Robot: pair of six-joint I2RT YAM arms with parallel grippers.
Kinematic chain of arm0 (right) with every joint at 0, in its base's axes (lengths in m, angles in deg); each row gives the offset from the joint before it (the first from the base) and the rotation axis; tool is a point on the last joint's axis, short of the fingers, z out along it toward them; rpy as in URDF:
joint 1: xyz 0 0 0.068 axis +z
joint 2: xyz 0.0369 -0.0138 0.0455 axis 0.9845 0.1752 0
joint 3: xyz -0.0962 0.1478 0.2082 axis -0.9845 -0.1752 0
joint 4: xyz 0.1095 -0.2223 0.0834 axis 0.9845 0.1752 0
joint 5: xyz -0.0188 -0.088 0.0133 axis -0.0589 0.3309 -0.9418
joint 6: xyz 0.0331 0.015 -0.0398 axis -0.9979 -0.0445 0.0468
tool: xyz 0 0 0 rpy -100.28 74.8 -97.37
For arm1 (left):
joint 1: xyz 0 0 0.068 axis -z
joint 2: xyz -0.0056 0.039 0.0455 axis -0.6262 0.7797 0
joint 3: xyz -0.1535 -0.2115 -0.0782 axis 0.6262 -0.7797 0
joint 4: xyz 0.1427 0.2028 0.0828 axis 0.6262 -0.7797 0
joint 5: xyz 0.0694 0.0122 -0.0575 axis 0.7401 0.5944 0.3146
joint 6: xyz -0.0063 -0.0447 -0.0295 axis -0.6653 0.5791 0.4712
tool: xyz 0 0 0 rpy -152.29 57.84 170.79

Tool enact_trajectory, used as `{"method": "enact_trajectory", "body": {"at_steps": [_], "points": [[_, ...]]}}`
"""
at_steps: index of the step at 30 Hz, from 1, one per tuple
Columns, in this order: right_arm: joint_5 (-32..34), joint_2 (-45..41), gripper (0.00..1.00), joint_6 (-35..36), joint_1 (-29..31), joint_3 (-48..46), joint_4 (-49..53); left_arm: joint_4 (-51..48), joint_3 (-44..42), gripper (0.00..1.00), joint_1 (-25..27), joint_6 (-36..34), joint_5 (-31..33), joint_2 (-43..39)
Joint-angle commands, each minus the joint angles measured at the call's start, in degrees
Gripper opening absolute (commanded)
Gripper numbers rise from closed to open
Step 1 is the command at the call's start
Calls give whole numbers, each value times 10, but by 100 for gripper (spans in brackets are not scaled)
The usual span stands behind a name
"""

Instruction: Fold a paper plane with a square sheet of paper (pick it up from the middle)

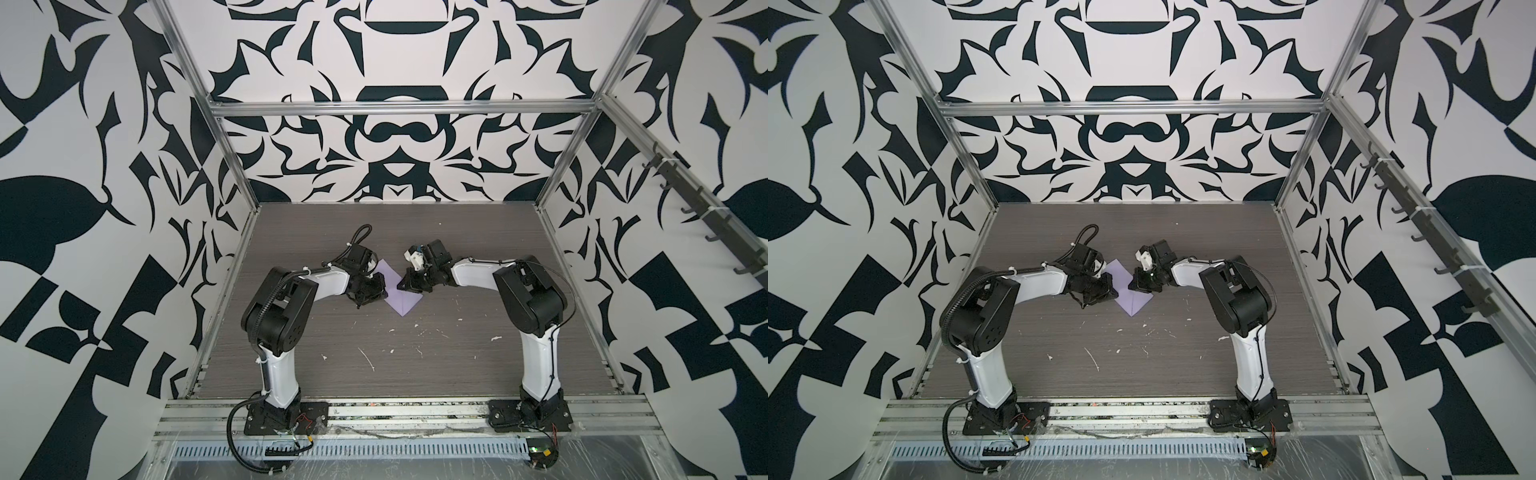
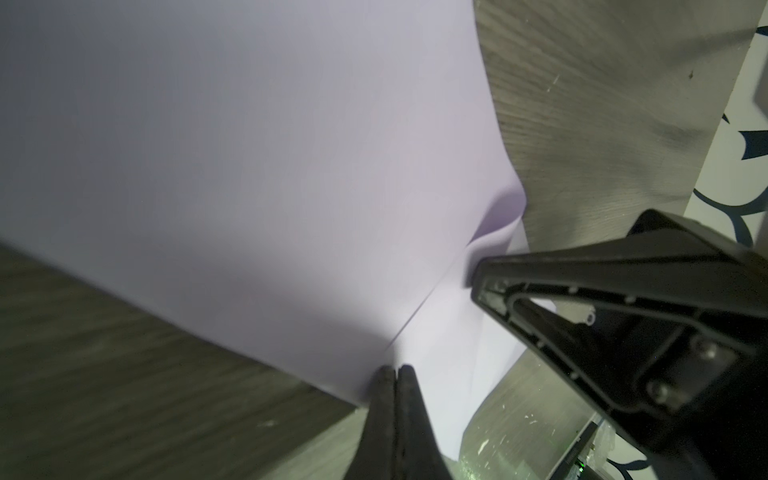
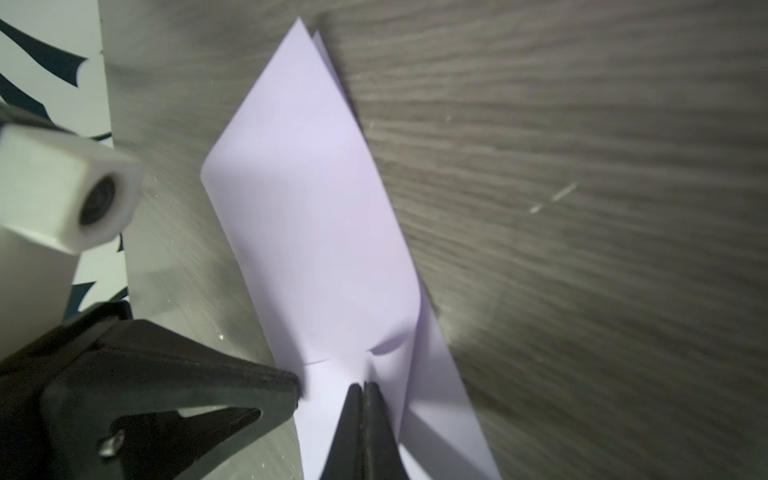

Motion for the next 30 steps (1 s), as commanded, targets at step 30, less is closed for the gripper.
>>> {"method": "enact_trajectory", "body": {"at_steps": [30], "points": [[71,-8,0,-41,-37,-10,-36,-47,-10,0,0,-17,53,34]]}}
